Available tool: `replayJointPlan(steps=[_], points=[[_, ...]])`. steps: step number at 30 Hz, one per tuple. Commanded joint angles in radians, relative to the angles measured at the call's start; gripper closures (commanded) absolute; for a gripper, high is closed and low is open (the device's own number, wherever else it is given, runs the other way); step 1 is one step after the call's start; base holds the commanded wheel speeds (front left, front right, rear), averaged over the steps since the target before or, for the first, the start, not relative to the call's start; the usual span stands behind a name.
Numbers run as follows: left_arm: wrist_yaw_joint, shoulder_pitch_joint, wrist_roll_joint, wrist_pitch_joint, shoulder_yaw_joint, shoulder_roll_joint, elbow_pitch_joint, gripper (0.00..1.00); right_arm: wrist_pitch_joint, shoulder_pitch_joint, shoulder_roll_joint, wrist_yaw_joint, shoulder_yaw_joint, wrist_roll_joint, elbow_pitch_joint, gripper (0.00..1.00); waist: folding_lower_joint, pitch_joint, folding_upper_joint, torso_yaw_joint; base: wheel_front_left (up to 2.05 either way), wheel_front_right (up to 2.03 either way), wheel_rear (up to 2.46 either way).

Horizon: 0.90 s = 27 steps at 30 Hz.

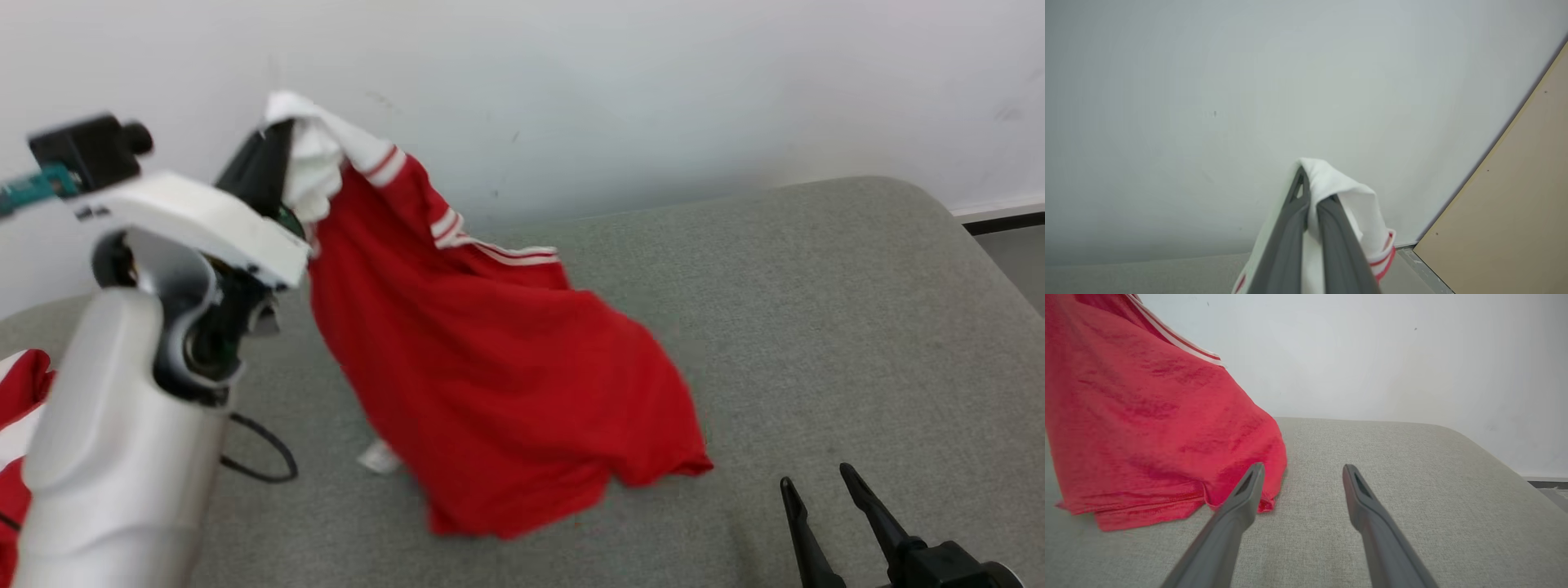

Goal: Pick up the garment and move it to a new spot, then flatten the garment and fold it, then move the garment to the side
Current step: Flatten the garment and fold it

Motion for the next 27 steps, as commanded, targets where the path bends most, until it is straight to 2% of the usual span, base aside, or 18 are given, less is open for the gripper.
replayJointPlan(steps=[1,7,10,16,21,22,27], points=[[0.004,-0.039,0.006,0.012,0.004,0.017,0.011,1.00,0.001,-0.006,-0.001,-0.002,0.002,0.011,0.003,0.00,-0.0001,0.001,0.0000,-0.006,0.00,0.00,0.00],[0.016,-0.171,0.065,0.048,-0.023,0.055,0.026,1.00,0.001,-0.005,0.004,-0.002,0.001,0.015,0.007,0.00,-0.0001,0.002,0.0000,-0.020,0.00,0.00,0.00],[0.030,-0.219,0.097,0.049,-0.042,0.054,0.020,1.00,0.001,-0.005,0.004,-0.002,-0.001,0.015,0.007,0.00,-0.0001,0.003,0.0000,-0.023,0.00,0.00,0.00],[0.038,-0.184,0.095,0.090,-0.118,-0.017,-0.017,1.00,0.001,-0.003,0.004,-0.002,-0.005,0.014,0.009,0.00,-0.0001,0.003,0.0000,-0.026,0.00,0.00,0.00],[0.014,-0.071,0.100,0.151,-0.245,-0.083,-0.063,1.00,0.001,-0.010,0.008,-0.002,-0.009,0.016,0.007,0.00,-0.0001,0.013,0.0000,-0.035,0.00,0.00,0.00],[0.014,-0.071,0.100,0.151,-0.245,-0.083,-0.063,1.00,0.001,-0.010,0.008,-0.002,-0.009,0.016,0.007,0.00,-0.0001,0.013,0.0000,-0.035,0.00,0.00,0.00],[-0.009,0.063,0.064,0.245,-0.371,-0.135,-0.091,1.00,0.001,-0.021,0.011,-0.002,-0.014,0.016,0.004,0.00,-0.0001,0.032,0.0000,-0.053,0.00,0.00,0.00]])
